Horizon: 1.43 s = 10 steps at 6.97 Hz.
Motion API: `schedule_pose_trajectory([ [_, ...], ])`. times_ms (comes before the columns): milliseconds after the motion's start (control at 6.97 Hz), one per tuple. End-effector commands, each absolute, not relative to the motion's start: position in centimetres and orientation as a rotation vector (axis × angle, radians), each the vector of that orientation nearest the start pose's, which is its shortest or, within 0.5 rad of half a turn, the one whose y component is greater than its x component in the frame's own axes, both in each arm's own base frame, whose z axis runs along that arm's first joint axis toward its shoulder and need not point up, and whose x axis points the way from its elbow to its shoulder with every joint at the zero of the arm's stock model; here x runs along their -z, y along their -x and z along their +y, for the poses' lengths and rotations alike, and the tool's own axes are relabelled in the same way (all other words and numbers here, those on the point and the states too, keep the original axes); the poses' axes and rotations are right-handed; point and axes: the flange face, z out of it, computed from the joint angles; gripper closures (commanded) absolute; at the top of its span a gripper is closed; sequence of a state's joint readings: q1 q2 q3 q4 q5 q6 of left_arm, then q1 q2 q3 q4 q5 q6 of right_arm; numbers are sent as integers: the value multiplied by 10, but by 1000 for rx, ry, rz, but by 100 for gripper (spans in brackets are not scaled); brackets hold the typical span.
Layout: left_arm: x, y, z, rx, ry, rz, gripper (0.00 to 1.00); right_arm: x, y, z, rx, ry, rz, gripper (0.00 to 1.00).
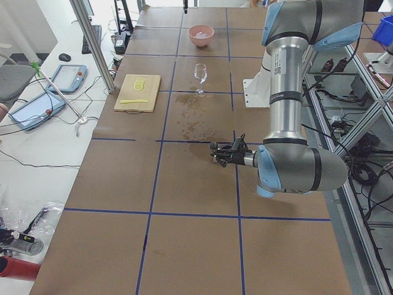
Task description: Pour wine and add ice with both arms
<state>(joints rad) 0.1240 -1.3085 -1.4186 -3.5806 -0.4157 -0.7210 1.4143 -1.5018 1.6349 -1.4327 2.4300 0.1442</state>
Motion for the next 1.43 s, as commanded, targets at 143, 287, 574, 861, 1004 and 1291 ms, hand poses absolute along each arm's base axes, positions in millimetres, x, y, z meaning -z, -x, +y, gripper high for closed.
schedule_pose_trajectory([
  [143,-632,-316,-185,135,-1269,929,58,-571,26,-534,127,-122,-882,0],
  [287,-632,-316,-185,135,-1269,929,57,-571,26,-534,127,-122,-882,0],
  [574,-632,-316,-184,132,-1266,933,26,-571,26,-534,127,-122,-882,0],
  [861,-630,-317,-181,112,-1255,952,0,-570,26,-534,128,-124,-882,0],
  [1004,-631,-316,-181,79,-1249,952,0,-570,26,-534,128,-124,-882,0],
  [1291,-643,-299,-178,-68,-1202,969,0,-570,25,-533,127,-124,-884,0],
])
